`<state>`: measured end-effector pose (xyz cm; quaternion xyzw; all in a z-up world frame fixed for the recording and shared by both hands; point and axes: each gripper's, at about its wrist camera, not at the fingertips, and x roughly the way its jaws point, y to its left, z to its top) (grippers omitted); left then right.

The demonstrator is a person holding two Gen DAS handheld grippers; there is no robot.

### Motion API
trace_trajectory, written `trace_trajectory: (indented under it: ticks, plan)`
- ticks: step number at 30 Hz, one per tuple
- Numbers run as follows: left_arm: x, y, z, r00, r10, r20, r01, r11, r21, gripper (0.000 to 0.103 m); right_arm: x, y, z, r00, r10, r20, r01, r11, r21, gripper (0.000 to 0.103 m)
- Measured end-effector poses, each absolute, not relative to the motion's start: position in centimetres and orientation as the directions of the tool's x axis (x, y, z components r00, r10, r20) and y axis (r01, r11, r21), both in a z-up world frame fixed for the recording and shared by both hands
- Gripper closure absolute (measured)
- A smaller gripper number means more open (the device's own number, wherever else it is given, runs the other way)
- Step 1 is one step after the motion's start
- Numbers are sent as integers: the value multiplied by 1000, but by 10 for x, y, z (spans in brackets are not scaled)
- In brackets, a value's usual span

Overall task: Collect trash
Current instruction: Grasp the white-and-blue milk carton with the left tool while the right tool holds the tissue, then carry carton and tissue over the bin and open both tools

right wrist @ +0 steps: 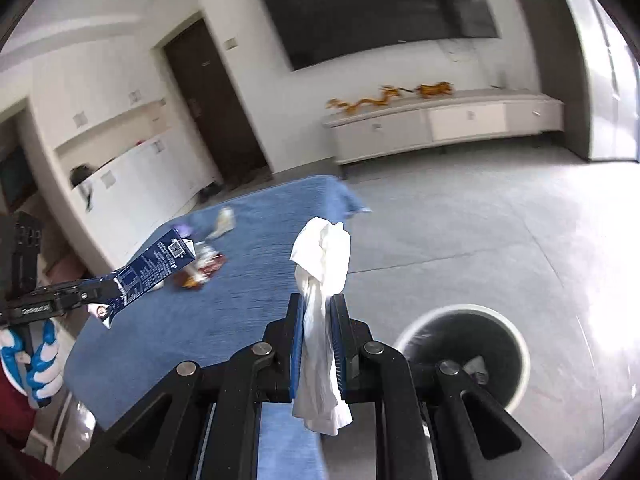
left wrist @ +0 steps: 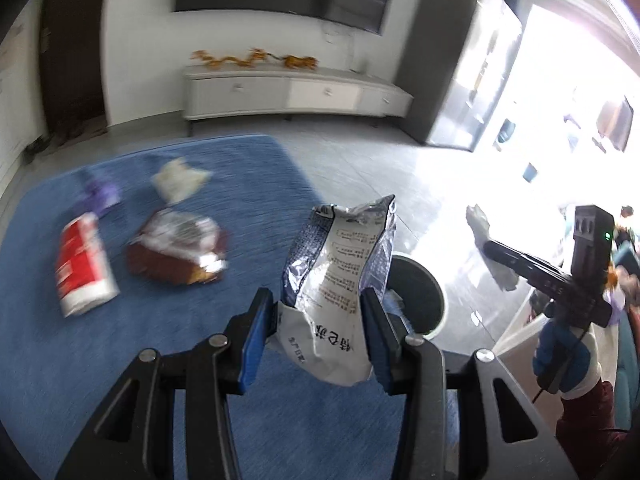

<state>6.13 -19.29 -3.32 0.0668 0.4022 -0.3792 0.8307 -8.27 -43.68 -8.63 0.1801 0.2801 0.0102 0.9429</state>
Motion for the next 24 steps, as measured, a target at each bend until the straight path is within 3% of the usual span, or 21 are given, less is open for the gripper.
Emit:
trace_trajectory:
  ticks: [8,15,18,20,24]
  plan:
    - [68,-329,-80,248,-546,-800,775,608,-175,60,-79,-512,-152,796,46,-603,279,857,434,90]
    - [78,-413,-134,192,-476,-859,770,615,-169,60,-67,-545,-192,729,27,-684,372,824,428,89]
    - [87,-433,-151,171,-462,-870,750,633,-188,59,-58,-556,-204,707,9,-707,411,808,422,78]
    - [94,-442,-162,144,-462,-875,738,639,-216,59,-55,-565,-211,689,-5,-725,450,787,422,62]
    - [102,-466,-181,74,-459,-885,723,636,-269,59,-57,-574,-209,672,-50,-739,494,773,397,58]
